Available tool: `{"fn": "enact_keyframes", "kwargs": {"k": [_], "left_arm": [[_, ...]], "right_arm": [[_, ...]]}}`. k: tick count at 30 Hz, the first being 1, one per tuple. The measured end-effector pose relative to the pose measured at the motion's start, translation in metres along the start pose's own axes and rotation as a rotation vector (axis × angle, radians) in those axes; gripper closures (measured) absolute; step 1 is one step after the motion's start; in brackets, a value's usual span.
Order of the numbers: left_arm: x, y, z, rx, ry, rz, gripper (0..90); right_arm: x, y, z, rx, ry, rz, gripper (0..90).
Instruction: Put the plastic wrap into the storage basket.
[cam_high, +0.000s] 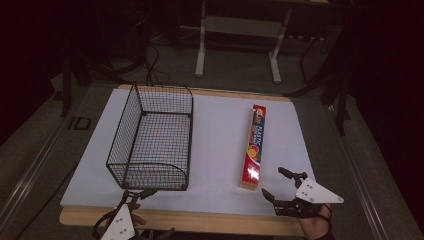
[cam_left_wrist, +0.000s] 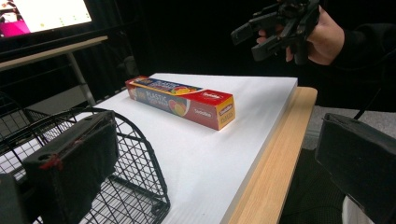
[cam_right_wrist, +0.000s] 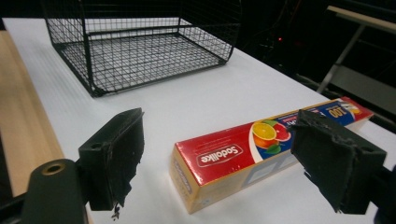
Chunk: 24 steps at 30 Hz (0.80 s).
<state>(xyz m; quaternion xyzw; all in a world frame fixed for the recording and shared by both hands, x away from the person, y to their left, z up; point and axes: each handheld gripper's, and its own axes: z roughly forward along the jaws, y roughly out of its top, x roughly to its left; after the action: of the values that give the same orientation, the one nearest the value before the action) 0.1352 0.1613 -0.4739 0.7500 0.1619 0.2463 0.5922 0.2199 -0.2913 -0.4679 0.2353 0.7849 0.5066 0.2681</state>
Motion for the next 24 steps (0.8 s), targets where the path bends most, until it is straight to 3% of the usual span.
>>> {"fn": "enact_keyframes", "kwargs": {"k": [9,10,16,19,24], "left_arm": [[-0.002,0.0,0.002,-0.002,-0.008,-0.001,0.0],[-0.003,0.0,0.003,-0.003,-0.012,-0.003,0.0],[-0.005,0.001,0.004,-0.003,-0.014,-0.002,0.0],[-0.004,0.0,0.005,-0.006,-0.013,-0.007,0.0],[-0.006,0.0,0.006,-0.002,-0.016,0.003,0.0]], "right_arm": [[0.001,0.004,-0.005,-0.009,-0.019,-0.01,13.9],[0.001,0.006,-0.005,0.005,0.0,-0.002,13.9],[0.006,0.009,0.002,0.058,0.005,-0.01,13.0],[0.009,0.014,0.005,0.058,0.012,-0.028,13.0],[0.006,0.027,0.007,0.045,0.028,-0.009,12.5]]}}
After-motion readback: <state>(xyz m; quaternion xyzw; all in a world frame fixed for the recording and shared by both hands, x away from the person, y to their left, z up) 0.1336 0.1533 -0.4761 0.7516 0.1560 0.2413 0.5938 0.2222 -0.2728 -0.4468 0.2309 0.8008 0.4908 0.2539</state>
